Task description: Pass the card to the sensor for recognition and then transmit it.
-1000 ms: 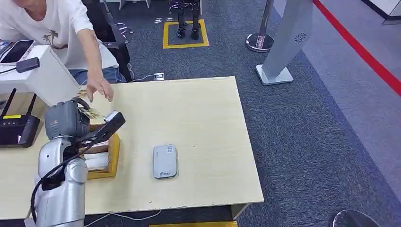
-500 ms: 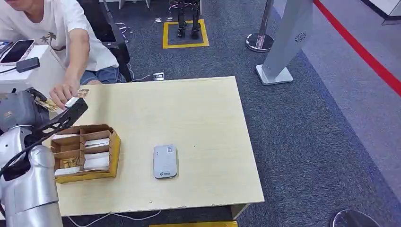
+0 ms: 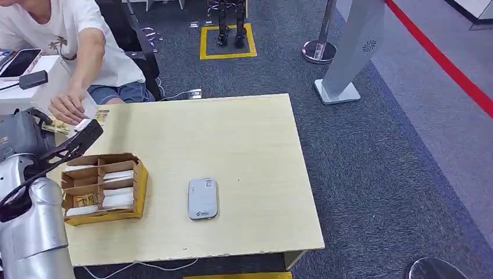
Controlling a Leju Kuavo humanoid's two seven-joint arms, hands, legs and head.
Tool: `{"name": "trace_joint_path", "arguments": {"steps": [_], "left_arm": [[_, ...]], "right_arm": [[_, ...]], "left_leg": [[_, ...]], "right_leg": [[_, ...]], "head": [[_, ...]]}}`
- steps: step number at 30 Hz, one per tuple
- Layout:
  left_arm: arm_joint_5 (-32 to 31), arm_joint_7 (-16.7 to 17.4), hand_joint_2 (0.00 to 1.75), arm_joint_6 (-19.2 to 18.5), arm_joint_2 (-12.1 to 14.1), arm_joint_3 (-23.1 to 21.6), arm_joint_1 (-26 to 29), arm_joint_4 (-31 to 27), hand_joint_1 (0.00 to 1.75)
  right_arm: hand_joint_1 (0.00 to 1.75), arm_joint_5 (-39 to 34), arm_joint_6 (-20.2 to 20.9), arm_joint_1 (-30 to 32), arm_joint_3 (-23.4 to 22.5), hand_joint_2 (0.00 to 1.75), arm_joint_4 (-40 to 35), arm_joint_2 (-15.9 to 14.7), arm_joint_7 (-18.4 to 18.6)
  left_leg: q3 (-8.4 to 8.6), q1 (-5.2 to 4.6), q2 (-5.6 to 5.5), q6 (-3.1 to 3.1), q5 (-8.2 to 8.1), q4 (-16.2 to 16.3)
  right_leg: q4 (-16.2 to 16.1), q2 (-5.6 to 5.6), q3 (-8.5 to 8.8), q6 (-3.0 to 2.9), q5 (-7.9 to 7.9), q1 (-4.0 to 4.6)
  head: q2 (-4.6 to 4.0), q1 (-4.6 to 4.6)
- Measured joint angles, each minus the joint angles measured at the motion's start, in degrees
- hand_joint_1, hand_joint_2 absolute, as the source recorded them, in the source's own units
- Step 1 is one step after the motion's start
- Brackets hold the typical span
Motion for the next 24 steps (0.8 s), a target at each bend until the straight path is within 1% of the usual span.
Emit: {"name": "trace_joint_path", "arguments": {"steps": [1, 2, 5, 6, 9, 20, 24], "left_arm": [[0.0, 0.0, 1.75, -0.2, 0.0, 0.1, 0.0, 0.0, 0.16], [0.1, 0.0, 1.75, -0.3, 0.0, 0.2, 0.0, 0.0, 0.00], [0.1, -0.3, 1.75, -0.5, 0.0, 0.5, 0.0, 0.0, 0.00], [0.1, -0.3, 0.00, -0.8, 0.0, 0.6, 0.0, 0.0, 0.00], [0.1, -0.3, 0.00, -1.4, 0.0, 0.6, 0.0, 0.0, 0.00], [0.0, -1.0, 0.00, -1.5, 0.0, 0.5, 0.2, -1.1, 0.00], [0.3, -1.4, 0.00, -2.7, 0.0, -0.5, 0.9, -2.4, 0.00]], "right_arm": [[0.00, 0.0, 0.0, 0.0, 0.0, 0.00, 0.0, 0.0, 0.0], [0.00, 0.0, 0.0, 0.0, 0.0, 0.00, 0.0, 0.0, 0.0], [0.00, 0.0, 0.0, 0.0, 0.0, 0.00, 0.0, 0.0, 0.0], [0.00, 0.0, 0.0, 0.0, 0.0, 0.00, 0.0, 0.0, 0.1], [0.00, 0.0, 0.0, 0.0, 0.0, 0.00, 0.0, 0.0, 0.1], [0.00, 0.0, 0.0, 0.0, -0.1, 0.00, 0.0, 0.0, 0.1], [0.00, 0.0, 0.0, 0.0, -0.3, 0.00, 0.0, 0.0, 0.1]], "left_leg": [[0.00, 0.00, 0.00, 0.00, 0.00, 0.0], [0.00, 0.00, 0.00, 0.00, 0.00, 0.0], [0.00, 0.00, -0.01, 0.00, 0.00, 0.0], [0.00, 0.00, -0.02, 0.00, 0.00, 0.0], [0.00, 0.00, -0.01, 0.00, 0.00, 0.0], [0.01, 0.00, -0.01, 0.00, 0.00, 0.0], [0.01, 0.00, -0.01, 0.00, 0.00, 0.0]], "right_leg": [[0.0, 0.00, 0.00, 0.00, 0.00, 0.00], [0.0, 0.00, 0.00, 0.00, 0.00, 0.00], [0.0, -0.02, 0.00, 0.00, 0.00, 0.00], [0.0, -0.02, 0.01, 0.00, 0.00, 0.00], [0.0, -0.02, 0.01, 0.00, 0.00, 0.00], [0.0, -0.01, 0.00, 0.00, 0.00, 0.00], [0.0, -0.01, 0.00, 0.00, 0.00, 0.00]], "head": [[0.00, 0.00], [0.00, 0.02], [0.00, 0.02], [0.00, 0.02], [0.00, 0.02], [0.00, 0.02], [0.00, 0.02]]}}
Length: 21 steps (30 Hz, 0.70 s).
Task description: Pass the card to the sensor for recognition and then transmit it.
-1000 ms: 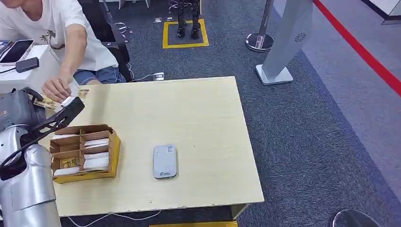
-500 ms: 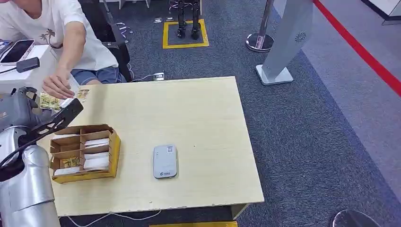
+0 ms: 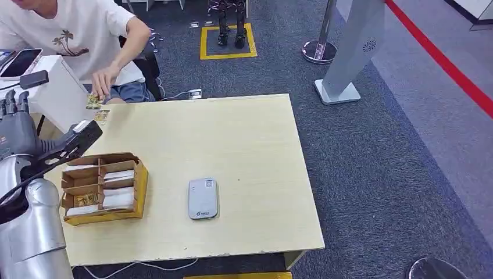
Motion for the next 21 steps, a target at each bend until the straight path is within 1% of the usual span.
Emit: {"name": "trace_joint_path", "arguments": {"steps": [1, 2, 5, 7, 10, 11, 14, 17, 19, 21], "left_arm": [[0.2, -0.4, 1.75, -0.7, 0.1, -0.7, 0.5, -0.5, 0.00], [0.3, -0.7, 1.75, -1.0, 0.1, -1.0, 0.8, -0.7, 0.00], [4.3, -2.6, 1.75, -4.1, 0.8, -4.5, 3.6, -2.5, 0.00], [7.8, -2.5, 1.75, -4.9, 1.7, -6.7, 5.9, -3.9, 0.00], [12.1, -1.6, 1.75, -5.3, 4.0, -11.2, 10.0, -6.3, 0.00], [12.5, -1.5, 1.75, -5.3, 4.7, -12.5, 11.0, -7.0, 0.00], [14.7, -1.6, 1.75, -5.8, 6.4, -14.7, 12.8, -8.2, 0.00], [20.8, -2.6, 1.75, -6.7, 9.8, -18.0, 16.7, -10.5, 0.00], [24.9, -2.4, 1.75, -6.3, 13.8, -21.1, 20.7, -12.8, 0.00], [27.2, -1.5, 1.75, -5.6, 17.4, -24.2, 24.4, -15.6, 0.00]], "right_arm": [[0.00, 0.0, 0.0, 0.0, -0.2, 0.00, 0.0, 0.0, 0.0], [0.00, 0.0, -0.1, 0.0, -0.2, 0.00, 0.0, 0.0, 0.0], [0.00, 0.0, -0.2, 0.0, -0.8, 0.00, 0.0, 0.0, 0.0], [0.00, 0.0, -0.2, 0.0, -1.4, 0.00, 0.0, 0.0, 0.0], [0.00, 0.0, -0.2, 0.0, -2.1, 0.00, 0.0, 0.0, 0.0], [0.00, -0.1, -0.2, 0.0, -2.2, 0.00, 0.0, -0.1, 0.0], [0.00, -0.1, -0.2, 0.0, -2.8, 0.00, 0.0, -0.2, 0.0], [0.00, -0.1, -0.3, 0.1, -3.3, 0.00, 0.0, -0.2, 0.0], [0.00, -0.2, -0.8, 0.1, -4.0, 0.00, 0.0, -0.2, 0.0], [0.00, -0.2, -0.9, 0.2, -4.7, 0.00, 0.0, -0.2, 0.0]], "left_leg": [[0.00, 0.00, 0.00, 0.00, 0.00, 0.0], [0.00, 0.00, 0.00, 0.00, 0.00, 0.0], [0.00, -0.01, 0.01, 0.00, 0.00, 0.0], [0.01, -0.01, 0.06, 0.00, -0.01, 0.0], [0.00, 0.00, 0.08, -0.01, -0.02, 0.0], [0.00, 0.00, 0.06, -0.01, -0.02, 0.0], [0.00, 0.01, 0.08, -0.02, -0.02, 0.0], [0.02, 0.01, 0.18, -0.02, -0.03, 0.0], [0.03, 0.01, 0.25, -0.04, -0.05, 0.0], [0.02, 0.01, 0.27, -0.04, -0.06, 0.0]], "right_leg": [[0.0, 0.00, 0.00, 0.00, 0.00, 0.00], [0.0, 0.00, 0.00, 0.00, 0.00, 0.00], [0.0, 0.01, 0.00, 0.00, 0.00, 0.00], [0.0, 0.05, 0.00, 0.00, 0.00, -0.01], [0.0, 0.08, -0.04, 0.00, -0.01, -0.01], [0.0, 0.06, -0.04, 0.00, -0.01, -0.01], [0.0, 0.07, -0.04, 0.00, -0.01, 0.00], [0.0, 0.14, -0.03, -0.01, -0.01, 0.00], [0.0, 0.22, -0.05, -0.01, -0.02, 0.00], [0.0, 0.25, -0.09, 0.00, -0.04, 0.00]], "head": [[0.00, 0.00], [0.00, 0.00], [0.00, 0.00], [0.00, 0.00], [0.00, -0.02], [0.00, 0.00], [0.00, 0.02], [0.00, -0.02], [0.00, 0.00], [0.00, 0.00]]}}
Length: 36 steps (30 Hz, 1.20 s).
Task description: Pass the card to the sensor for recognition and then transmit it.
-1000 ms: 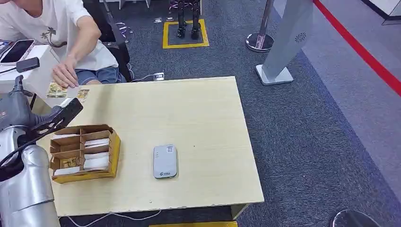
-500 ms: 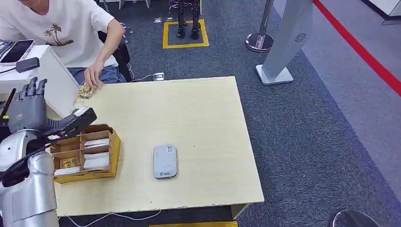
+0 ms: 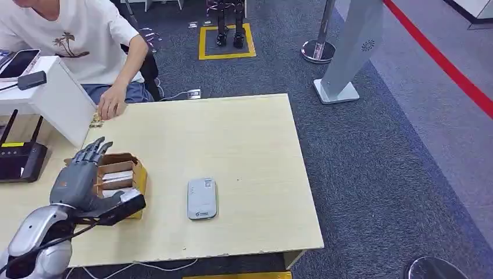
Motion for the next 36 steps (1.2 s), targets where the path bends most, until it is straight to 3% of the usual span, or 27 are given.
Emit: {"name": "trace_joint_path", "arguments": {"steps": [5, 15, 23, 28, 36], "left_arm": [[1.4, 1.8, 1.75, 1.4, 5.7, -2.7, 6.8, -5.1, 0.00], [1.5, 5.0, 1.75, 2.0, 10.7, -3.9, 15.7, -11.5, 0.00], [1.6, 10.9, 1.75, 0.8, 15.8, -3.8, 23.2, -16.9, 0.00], [-2.4, 12.6, 1.75, 0.3, 15.6, -3.8, 23.5, -17.2, 0.00], [-7.9, 12.1, 1.75, 0.3, 11.2, -3.8, 20.9, -16.1, 0.00]], "right_arm": [[0.00, 0.0, 0.0, 0.0, -1.0, 0.00, 0.0, 0.0, -0.1], [0.00, 0.1, -0.1, 0.0, -1.7, 0.00, 0.0, 0.0, -0.2], [0.00, 0.1, -0.1, 0.0, -2.4, 0.00, 0.0, -0.1, 0.1], [0.00, 0.2, -0.1, -0.1, -2.5, 0.00, 0.0, -0.1, 0.2], [0.00, 0.2, -0.1, -0.1, -2.5, 0.00, 0.0, -0.1, 0.2]], "left_leg": [[-0.02, 0.00, -0.01, -0.01, -0.02, 0.0], [-0.01, 0.00, -0.02, -0.01, -0.02, 0.0], [-0.02, 0.01, -0.04, 0.01, -0.05, 0.0], [-0.02, 0.00, -0.15, 0.01, -0.04, 0.0], [0.01, -0.01, -0.18, 0.02, -0.04, 0.0]], "right_leg": [[0.0, -0.02, 0.00, 0.01, -0.04, 0.00], [0.0, -0.03, 0.03, 0.02, -0.04, 0.00], [0.0, -0.08, 0.02, -0.01, -0.07, 0.01], [0.0, -0.19, 0.07, -0.01, -0.06, 0.00], [0.0, -0.21, 0.10, 0.01, -0.05, -0.01]], "head": [[0.00, 0.02], [0.00, 0.00], [0.00, 0.00], [0.00, 0.00], [0.00, 0.02]]}}
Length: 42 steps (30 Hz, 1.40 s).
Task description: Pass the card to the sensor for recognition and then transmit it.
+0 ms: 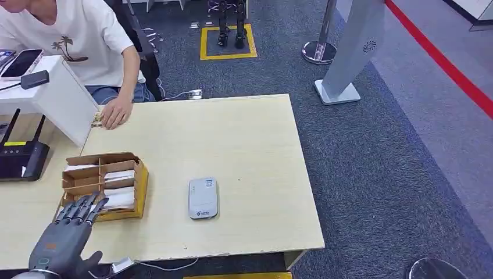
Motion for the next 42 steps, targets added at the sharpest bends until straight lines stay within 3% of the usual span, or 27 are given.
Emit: {"name": "trace_joint_path", "arguments": {"steps": [8, 15, 30, 42], "left_arm": [[-4.2, -4.6, 1.75, -0.3, -7.4, 0.5, -6.3, 6.0, 0.00], [-4.9, -6.1, 1.75, -0.5, -11.0, 0.5, -9.9, 9.9, 0.00], [-5.7, -7.1, 1.75, -0.6, -14.1, 0.5, -12.0, 13.8, 0.00], [-6.5, -6.3, 1.75, -2.0, -13.2, 0.5, -11.3, 13.8, 0.00]], "right_arm": [[0.00, 0.0, 0.0, -0.1, 1.3, 0.00, 0.0, 0.0, -0.2], [0.00, 0.0, 0.1, -0.2, 1.9, 0.00, 0.0, -0.1, -0.2], [0.00, 0.0, 0.2, -0.2, 2.6, 0.00, 0.0, -0.4, -0.2], [0.00, 0.0, 0.2, -0.2, 2.6, 0.00, 0.0, -0.5, 0.0]], "left_leg": [[0.01, 0.00, -0.06, 0.00, 0.00, 0.0], [0.02, 0.00, -0.06, 0.00, 0.01, 0.0], [0.02, 0.00, -0.06, 0.00, 0.01, 0.0], [0.00, 0.00, -0.05, 0.00, 0.00, 0.0]], "right_leg": [[0.0, -0.06, 0.01, 0.00, 0.00, 0.00], [0.0, -0.04, 0.01, 0.00, 0.00, 0.00], [0.0, -0.03, 0.00, 0.00, 0.00, 0.00], [0.0, -0.03, 0.00, -0.01, -0.01, 0.00]], "head": [[0.00, -0.02], [0.00, 0.00], [0.00, -0.02], [0.00, -0.02]]}}
